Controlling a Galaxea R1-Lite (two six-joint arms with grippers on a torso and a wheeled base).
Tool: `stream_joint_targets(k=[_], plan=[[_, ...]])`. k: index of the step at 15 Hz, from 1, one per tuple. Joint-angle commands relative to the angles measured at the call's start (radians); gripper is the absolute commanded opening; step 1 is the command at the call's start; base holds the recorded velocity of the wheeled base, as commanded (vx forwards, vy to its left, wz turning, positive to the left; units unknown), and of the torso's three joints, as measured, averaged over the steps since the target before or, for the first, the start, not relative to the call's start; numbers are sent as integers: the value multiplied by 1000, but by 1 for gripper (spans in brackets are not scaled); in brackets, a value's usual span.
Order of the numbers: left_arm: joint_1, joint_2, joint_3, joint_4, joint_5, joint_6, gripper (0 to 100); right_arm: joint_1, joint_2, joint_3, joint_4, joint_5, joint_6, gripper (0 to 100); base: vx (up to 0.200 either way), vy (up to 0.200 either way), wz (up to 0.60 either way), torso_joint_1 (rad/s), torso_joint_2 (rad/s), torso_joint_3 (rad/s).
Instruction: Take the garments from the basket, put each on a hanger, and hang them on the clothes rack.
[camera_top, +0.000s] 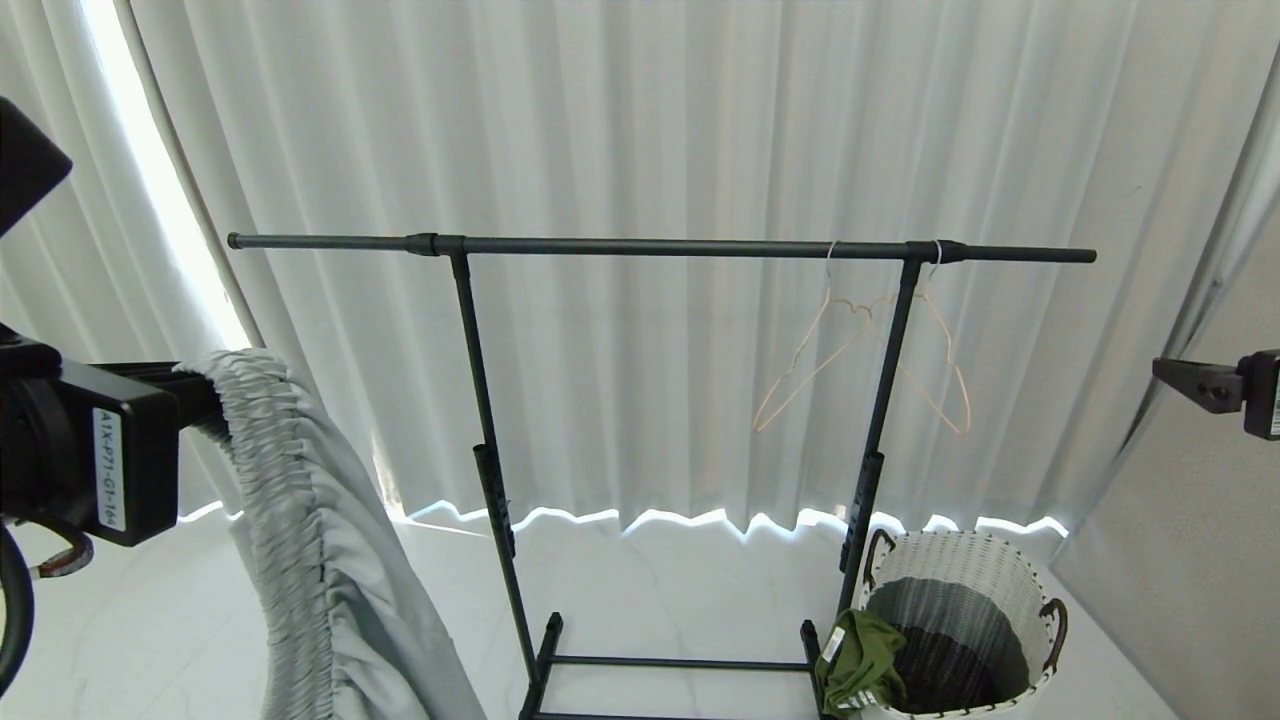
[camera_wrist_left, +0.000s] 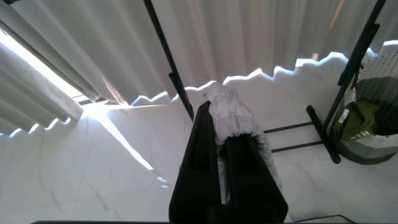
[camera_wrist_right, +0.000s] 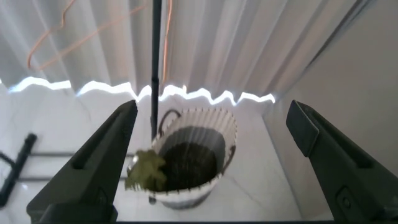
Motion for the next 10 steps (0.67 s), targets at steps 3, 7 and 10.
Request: stream_joint_targets(k=[3,7,10], plan=[[0,5,-2,0,1,-4,0,-38,26,-11,15,39,-9,100,67,0,0,2,-1,1],[0,11,0,-2,9,-7,0,-38,24,-103,233,41,-8,100,200,0,0,0,-6,-1],[0,25,-2,-28,11,-5,0,-38,32,-122,285,41,-8,100,200,0,0,9,4,1]])
